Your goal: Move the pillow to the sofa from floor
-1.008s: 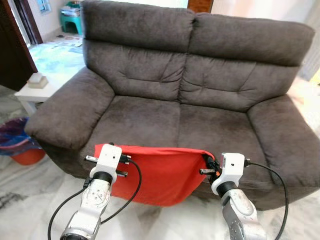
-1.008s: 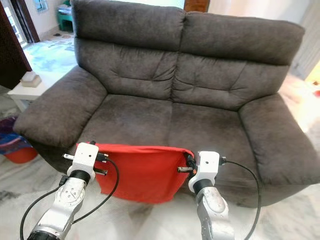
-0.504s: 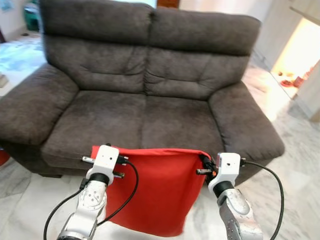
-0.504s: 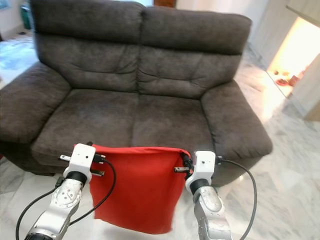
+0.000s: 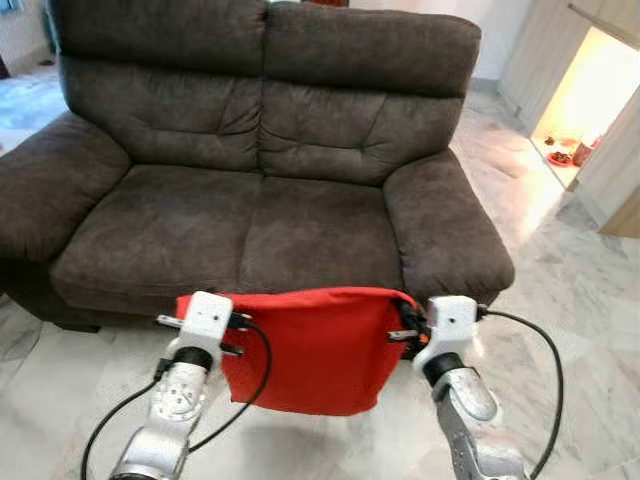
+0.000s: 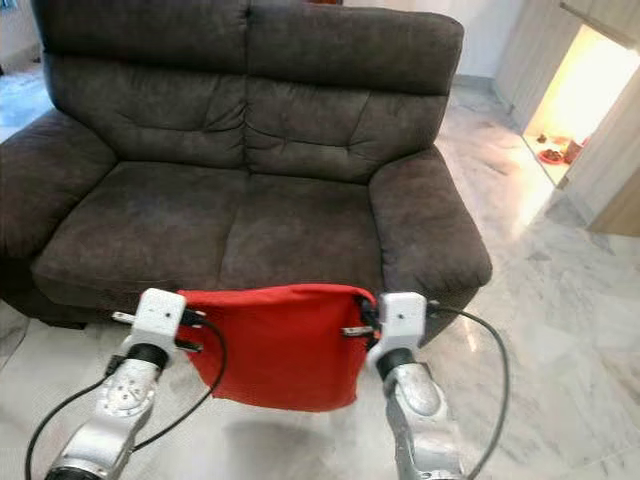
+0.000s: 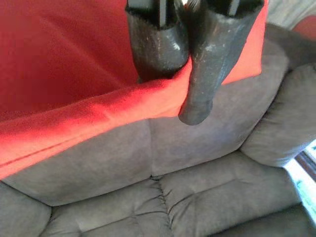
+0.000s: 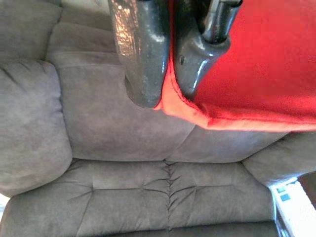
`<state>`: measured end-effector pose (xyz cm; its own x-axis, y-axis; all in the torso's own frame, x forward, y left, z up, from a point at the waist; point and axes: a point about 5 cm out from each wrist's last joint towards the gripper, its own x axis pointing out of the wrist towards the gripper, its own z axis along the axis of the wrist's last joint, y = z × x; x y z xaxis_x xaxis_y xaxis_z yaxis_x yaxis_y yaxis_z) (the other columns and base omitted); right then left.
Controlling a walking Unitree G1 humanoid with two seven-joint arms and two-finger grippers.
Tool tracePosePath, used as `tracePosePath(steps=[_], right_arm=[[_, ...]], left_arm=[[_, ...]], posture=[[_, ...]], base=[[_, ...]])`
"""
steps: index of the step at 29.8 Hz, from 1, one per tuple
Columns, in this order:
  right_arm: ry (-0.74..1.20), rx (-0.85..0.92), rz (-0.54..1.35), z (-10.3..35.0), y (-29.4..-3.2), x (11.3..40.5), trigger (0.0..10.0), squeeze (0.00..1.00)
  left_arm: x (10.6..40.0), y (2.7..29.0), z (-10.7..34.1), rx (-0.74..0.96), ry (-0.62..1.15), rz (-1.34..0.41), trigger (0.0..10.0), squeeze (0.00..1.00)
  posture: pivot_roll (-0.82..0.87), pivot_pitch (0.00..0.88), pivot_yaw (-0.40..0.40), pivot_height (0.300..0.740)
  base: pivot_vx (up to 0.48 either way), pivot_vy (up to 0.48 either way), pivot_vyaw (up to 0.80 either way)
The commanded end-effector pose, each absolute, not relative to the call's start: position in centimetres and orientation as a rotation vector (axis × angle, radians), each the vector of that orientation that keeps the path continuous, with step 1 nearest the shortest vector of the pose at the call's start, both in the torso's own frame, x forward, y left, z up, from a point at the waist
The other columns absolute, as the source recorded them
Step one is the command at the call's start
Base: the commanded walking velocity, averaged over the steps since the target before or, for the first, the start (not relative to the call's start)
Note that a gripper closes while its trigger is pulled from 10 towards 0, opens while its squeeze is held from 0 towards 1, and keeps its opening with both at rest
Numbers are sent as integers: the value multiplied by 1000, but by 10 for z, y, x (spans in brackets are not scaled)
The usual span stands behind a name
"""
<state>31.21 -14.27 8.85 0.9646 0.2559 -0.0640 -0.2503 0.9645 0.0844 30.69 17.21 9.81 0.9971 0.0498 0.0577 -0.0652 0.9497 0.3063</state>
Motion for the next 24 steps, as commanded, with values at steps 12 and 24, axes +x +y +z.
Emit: tracePosePath(steps=[12,24], right_arm=[[19,104,235,98,-144,315,10000,0],[13,110,233,98,-142,314,10000,0]], left_arm=[[310,174,120,283,-161,60,10000,0],[309,176,121,282,-170,48,10000,0]], posture=[[161,95,-39,740],[158,79,-35,740]], base=[[0,0,67],[150,0,0]])
